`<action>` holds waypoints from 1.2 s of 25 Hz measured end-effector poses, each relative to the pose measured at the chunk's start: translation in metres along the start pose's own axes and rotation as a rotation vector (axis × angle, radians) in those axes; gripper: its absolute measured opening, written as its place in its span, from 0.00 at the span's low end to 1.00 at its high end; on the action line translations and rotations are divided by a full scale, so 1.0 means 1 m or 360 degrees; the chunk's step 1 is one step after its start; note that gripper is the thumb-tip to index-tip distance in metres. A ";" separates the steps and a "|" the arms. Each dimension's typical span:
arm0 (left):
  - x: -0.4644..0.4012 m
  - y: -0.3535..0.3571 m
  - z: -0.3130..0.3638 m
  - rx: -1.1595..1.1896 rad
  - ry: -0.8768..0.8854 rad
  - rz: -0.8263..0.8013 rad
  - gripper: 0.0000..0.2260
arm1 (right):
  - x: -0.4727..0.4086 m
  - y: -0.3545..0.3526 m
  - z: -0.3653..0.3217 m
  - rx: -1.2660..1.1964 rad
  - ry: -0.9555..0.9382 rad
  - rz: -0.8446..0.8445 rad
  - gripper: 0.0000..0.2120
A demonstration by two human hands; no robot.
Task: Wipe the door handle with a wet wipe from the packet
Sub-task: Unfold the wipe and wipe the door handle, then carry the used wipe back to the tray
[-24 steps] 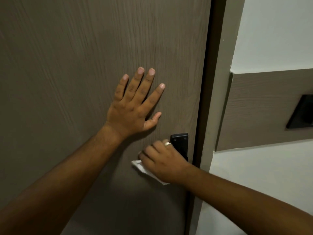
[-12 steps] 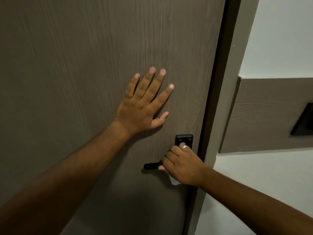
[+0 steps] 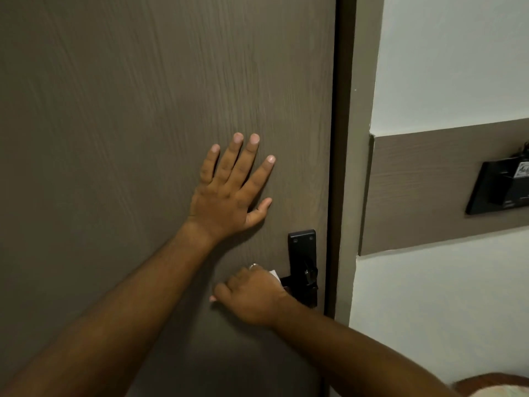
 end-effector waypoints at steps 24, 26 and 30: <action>0.178 -0.017 0.148 0.2433 -0.2570 -0.1322 0.08 | 0.233 -0.039 0.066 -0.1875 0.2659 0.1016 0.11; 0.170 -0.013 0.199 0.2565 -0.2519 -0.1466 0.07 | 0.288 -0.048 0.064 -0.1751 0.2893 0.1191 0.11; 0.153 -0.020 0.315 0.2788 -0.2363 -0.1852 0.06 | 0.401 -0.062 0.038 -0.1566 0.3342 0.1522 0.09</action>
Point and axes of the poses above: each hand's wrist, its own x-axis away from the middle knuckle, its own y-axis out of the palm, z = x × y, the point moved 10 cm from there along -x, towards the middle knuckle, and after that the axes turned 12 degrees about z, right-handed, at the moved point
